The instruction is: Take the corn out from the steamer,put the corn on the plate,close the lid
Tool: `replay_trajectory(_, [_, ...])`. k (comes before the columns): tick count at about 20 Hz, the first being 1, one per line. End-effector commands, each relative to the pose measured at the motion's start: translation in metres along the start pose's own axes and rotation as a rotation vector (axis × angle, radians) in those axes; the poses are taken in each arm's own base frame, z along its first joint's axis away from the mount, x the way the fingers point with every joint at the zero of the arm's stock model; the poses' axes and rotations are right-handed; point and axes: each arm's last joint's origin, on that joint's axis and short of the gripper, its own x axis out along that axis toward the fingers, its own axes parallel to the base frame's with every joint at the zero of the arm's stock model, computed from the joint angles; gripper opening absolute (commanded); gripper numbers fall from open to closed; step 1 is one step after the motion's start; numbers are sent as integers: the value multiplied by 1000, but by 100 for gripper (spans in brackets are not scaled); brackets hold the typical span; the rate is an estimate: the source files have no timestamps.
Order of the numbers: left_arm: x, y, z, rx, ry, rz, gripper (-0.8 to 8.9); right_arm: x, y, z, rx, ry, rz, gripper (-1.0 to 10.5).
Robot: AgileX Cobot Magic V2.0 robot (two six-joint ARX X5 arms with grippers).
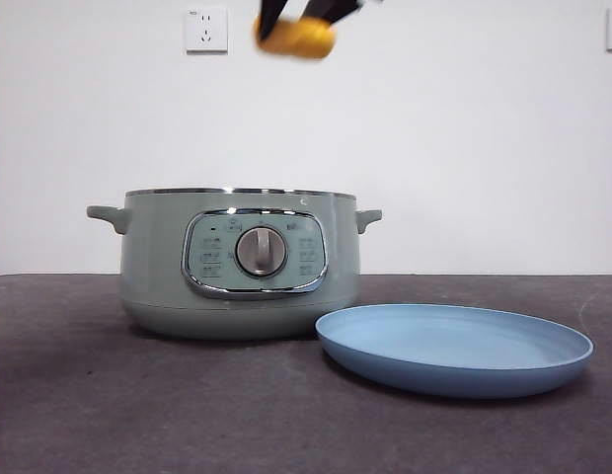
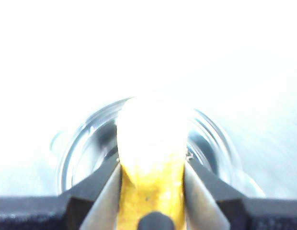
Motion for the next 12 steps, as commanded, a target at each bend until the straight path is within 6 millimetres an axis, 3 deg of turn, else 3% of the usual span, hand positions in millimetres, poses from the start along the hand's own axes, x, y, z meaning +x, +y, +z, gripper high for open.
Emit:
replay_trajectory(1, [-6,0,4,11,-63,2,-8,-24,-17,-4,25,49,-37,-13])
replay_trajectory(3, [-6,0,4,11,-57,1,-8,-41,-33,-12,49,92,-71,-13])
replay_trajectory(6, [-6,0,3,11,-49,-1,-8,-43,-48,-37,78,135,-105,-13])
replay_trajectory(12, [-6,0,3,11,-49,-1,-9,-7,-63,-131,242,154,-117,-13])
